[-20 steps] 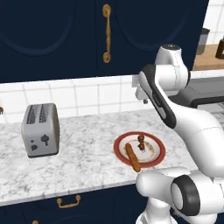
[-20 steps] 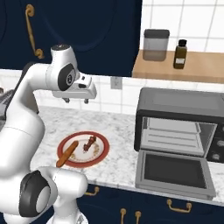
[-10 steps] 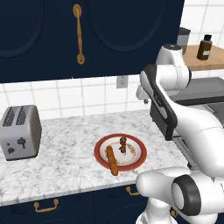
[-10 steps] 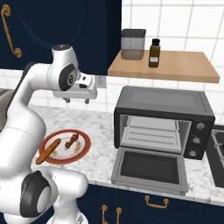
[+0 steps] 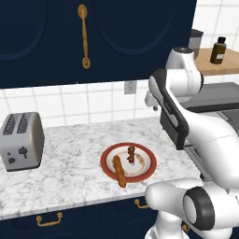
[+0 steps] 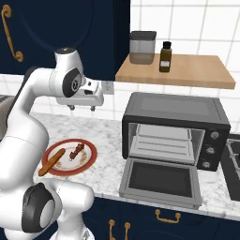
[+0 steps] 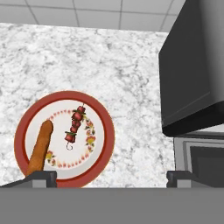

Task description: Pick up the kebab skewer and baguette bread, and place them inside the toaster oven. Close the toaster oven door and start by setting the timer.

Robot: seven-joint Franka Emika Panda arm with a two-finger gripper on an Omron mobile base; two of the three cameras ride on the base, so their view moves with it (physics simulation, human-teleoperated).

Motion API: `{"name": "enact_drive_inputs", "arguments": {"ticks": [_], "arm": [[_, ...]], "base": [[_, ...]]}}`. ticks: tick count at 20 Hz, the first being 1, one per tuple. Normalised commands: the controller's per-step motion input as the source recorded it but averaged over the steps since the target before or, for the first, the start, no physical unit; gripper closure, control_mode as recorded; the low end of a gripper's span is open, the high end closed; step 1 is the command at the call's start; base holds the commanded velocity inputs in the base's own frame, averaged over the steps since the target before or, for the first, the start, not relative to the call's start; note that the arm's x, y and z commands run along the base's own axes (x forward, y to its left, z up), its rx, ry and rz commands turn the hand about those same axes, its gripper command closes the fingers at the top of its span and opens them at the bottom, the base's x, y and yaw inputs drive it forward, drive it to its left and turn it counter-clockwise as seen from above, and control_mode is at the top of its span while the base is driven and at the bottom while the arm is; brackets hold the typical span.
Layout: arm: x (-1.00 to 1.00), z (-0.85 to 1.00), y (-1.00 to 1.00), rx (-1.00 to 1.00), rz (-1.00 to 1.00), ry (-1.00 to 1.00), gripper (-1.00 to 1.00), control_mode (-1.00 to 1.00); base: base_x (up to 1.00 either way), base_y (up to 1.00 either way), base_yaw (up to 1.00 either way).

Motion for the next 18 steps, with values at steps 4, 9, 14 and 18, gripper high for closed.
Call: {"name": "enact_drive_inputs", "arguments": {"ticks": [4,9,14,18], "arm": [[0.0,0.0,0.0,0.0,0.0,0.0,-1.0,-1.0],[0.0,0.0,0.0,0.0,0.0,0.0,-1.0,-1.0],[-0.02,-0.12,0.0,-0.03,0.0,0.01,-1.0,-1.0],[-0.36,-0.18,-0.33,-0.02,0.07,-0.08,-1.0,-1.0]], "base": [[0.0,0.0,0.0],[0.0,0.0,0.0],[0.0,0.0,0.0],[0.0,0.0,0.0]]}}
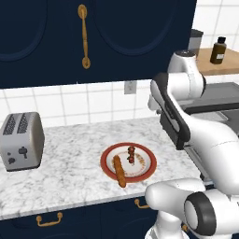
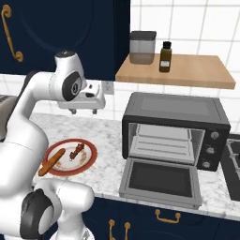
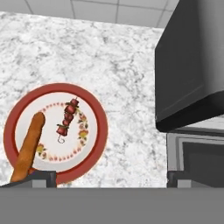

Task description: Pick up the kebab skewer and baguette bread, and place them inside the toaster oven. Close the toaster oven door and start by setting the timer.

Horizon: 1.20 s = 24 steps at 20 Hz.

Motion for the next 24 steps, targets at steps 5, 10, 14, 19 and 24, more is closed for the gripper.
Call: {"name": "enact_drive_inputs", "arguments": {"ticks": [5,10,14,19,24], "arm": [[-0.38,-0.02,-0.68,0.06,0.19,-0.34,-1.0,-1.0],[-0.13,-0.12,-0.84,0.14,0.13,-0.31,-1.0,-1.0],[0.0,-0.18,-0.96,0.17,0.11,-0.09,-1.0,-1.0],[0.01,-0.35,-0.99,0.16,0.15,-0.06,-1.0,-1.0],[0.03,-0.37,-0.72,0.02,0.19,-0.14,-1.0,-1.0]], "base": [[0.0,0.0,0.0],[0.0,0.0,0.0],[0.0,0.0,0.0],[0.0,0.0,0.0],[0.0,0.0,0.0]]}}
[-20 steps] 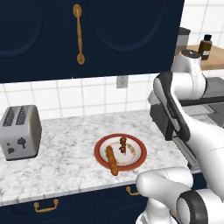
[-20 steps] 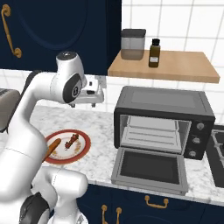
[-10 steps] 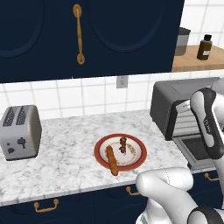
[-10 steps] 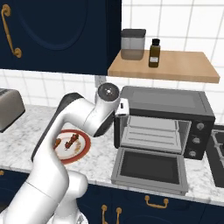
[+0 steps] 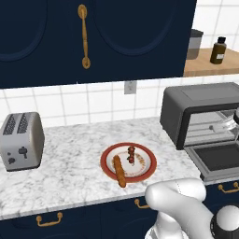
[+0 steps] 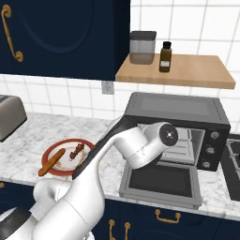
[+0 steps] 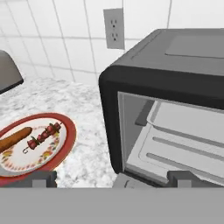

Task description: Pick up the kebab skewer and baguette bread, and place them inside the toaster oven. Close the toaster oven door and start by setting the timer.

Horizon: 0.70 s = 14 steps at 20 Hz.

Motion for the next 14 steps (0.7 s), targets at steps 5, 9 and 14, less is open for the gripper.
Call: {"name": "enact_drive_inputs", "arguments": {"ticks": [5,9,14], "arm": [[0.11,-0.43,-0.3,0.06,0.1,-0.22,-1.0,-1.0],[0.5,-0.08,-0.15,0.12,0.07,-0.24,-1.0,-1.0],[0.34,-0.12,-0.11,0.1,0.01,-0.19,-1.0,-1.0]], "base": [[0.0,0.0,0.0],[0.0,0.0,0.0],[0.0,0.0,0.0]]}}
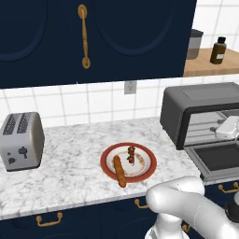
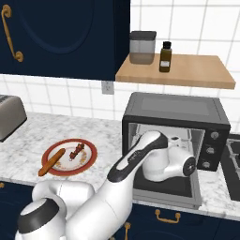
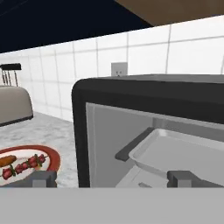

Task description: Pick up the kebab skewer and baguette bread, and place them inside the toaster oven. Close the toaster oven door and start by setting the timer.

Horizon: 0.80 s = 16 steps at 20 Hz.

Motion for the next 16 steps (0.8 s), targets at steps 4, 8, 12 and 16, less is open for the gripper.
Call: {"name": "enact_drive_inputs", "arguments": {"ticks": [4,8,12,16], "arm": [[0.43,-0.08,-0.11,0.12,0.0,-0.07,-1.0,-1.0],[0.29,-0.16,-0.22,0.04,0.0,-0.04,-1.0,-1.0],[0.52,-0.06,-0.06,0.06,0.0,-0.01,-1.0,-1.0],[0.46,-0.15,-0.06,0.06,0.0,0.0,-1.0,-1.0]], "base": [[0.0,0.0,0.0],[0.0,0.0,0.0],[0.0,0.0,0.0],[0.0,0.0,0.0]]}}
